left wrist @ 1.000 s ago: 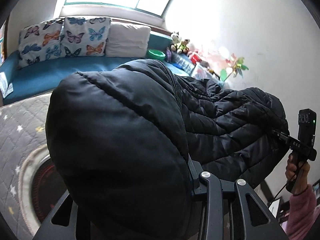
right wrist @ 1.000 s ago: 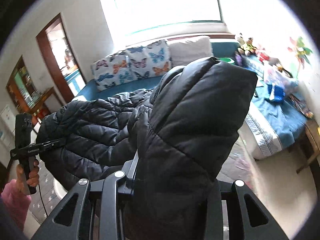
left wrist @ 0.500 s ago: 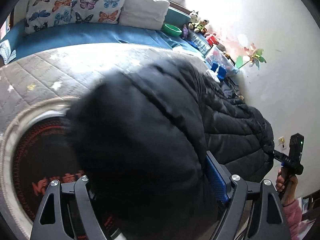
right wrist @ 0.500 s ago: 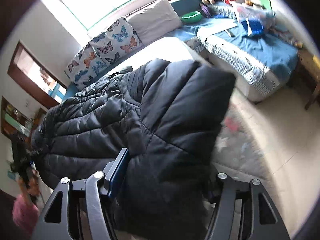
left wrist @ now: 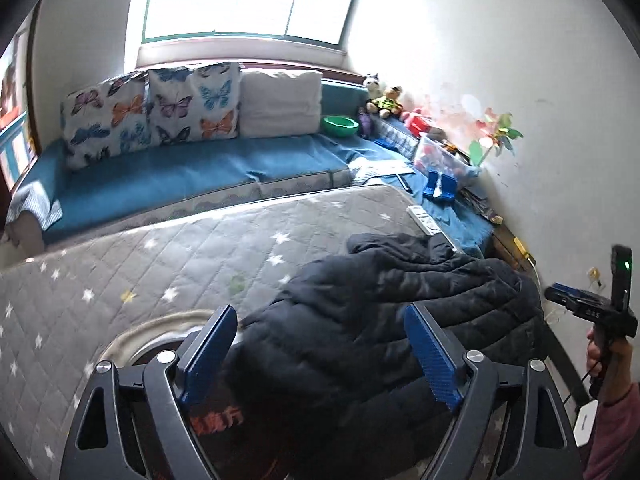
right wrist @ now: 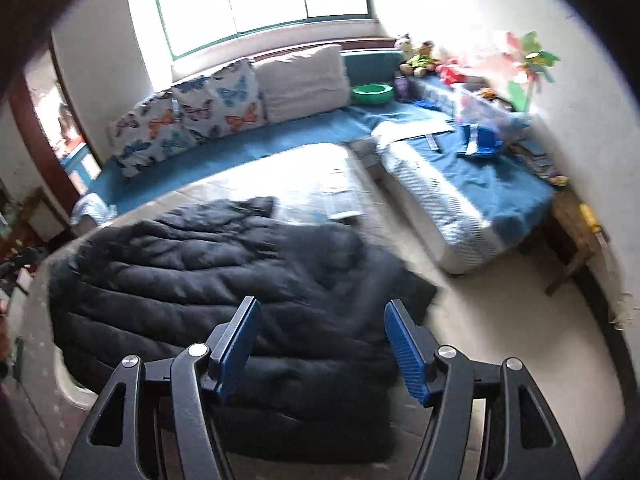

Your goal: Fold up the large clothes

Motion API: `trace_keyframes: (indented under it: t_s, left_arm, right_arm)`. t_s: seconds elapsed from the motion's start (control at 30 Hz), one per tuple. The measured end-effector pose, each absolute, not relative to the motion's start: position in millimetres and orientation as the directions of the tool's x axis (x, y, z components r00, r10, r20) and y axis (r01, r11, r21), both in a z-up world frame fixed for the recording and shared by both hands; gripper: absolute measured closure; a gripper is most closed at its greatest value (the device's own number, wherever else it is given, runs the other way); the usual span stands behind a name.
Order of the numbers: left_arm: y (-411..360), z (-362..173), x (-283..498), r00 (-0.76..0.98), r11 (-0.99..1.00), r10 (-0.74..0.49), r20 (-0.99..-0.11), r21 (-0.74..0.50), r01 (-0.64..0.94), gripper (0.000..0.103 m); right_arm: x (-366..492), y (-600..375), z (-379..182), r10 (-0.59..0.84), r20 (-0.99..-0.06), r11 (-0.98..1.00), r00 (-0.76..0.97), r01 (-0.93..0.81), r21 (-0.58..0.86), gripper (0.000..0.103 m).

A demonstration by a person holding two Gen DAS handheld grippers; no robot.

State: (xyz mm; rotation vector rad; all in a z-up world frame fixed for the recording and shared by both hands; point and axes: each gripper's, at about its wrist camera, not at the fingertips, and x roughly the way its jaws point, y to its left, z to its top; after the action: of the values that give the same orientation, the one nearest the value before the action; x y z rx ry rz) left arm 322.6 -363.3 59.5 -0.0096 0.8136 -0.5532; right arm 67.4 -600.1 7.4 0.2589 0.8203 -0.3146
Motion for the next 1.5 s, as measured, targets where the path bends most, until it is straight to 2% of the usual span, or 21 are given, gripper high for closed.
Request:
trace_keyframes:
  t_s: [0.17,0.33,0.43,0.5,0.67,0.9,1.1,1.27,1.5]
  left_arm:
    - [-404,33,332,0.482,0.824,-0.509,-0.713,-0.243,0.512,0.058]
    - [-419,-23,357,0.448,0.855,-0.439,-0.779,-0.209,0.475,0.076]
    - [-419,-64,373,0.398,0.874,-0.382,-0.834,-0.185,0.450,0.082]
    - [-418,-86,380,0.377,0.873,-0.394,-0.838,-0.213,0.438,0.082]
    - [-415,-100,384,0.385,0.872,-0.407,-0.828,-0.227,0.434,0.079]
    - [-410,-79,363,0.434,0.867,-0.379,-0.817,-0.150,0.475,0.079]
    - [-404,-57,342,0.466,0.866,-0.360,-0.808,-0.104,0.489,0.079]
    - [-405,-58,327,0.483,0.864,-0.337,-0.808,-0.062,0.500,0.079]
    - [-397,-50,311,0.506,0.878,-0.334,-0.795,-0.066,0.475,0.079]
  right_arm:
    - [106,-585,-11,-0.129,-0.760,0.929,0.637,0.346,0.132,0.033]
    - [141,-579,-42,-0.128,-0.797,0.933,0.590,0.345,0.106,0.034]
    - [150,-587,-57,-0.140,-0.824,0.928,0.549,0.362,0.083,0.035]
    - [154,-593,-67,-0.120,-0.845,0.926,0.522,0.366,0.094,0.035]
    - [164,-593,-75,-0.128,-0.867,0.925,0.482,0.372,0.071,0.035]
    - [145,-570,-46,-0.167,-0.829,0.931,0.534,0.361,0.045,0.035]
    - [115,-512,-30,-0.124,-0.803,0.980,0.582,0.200,-0.006,0.035]
    - [96,-475,-48,-0.095,-0.816,0.993,0.571,0.109,-0.040,0.035]
    - [95,-465,-63,-0.174,-0.794,0.983,0.582,0.149,-0.106,0.033]
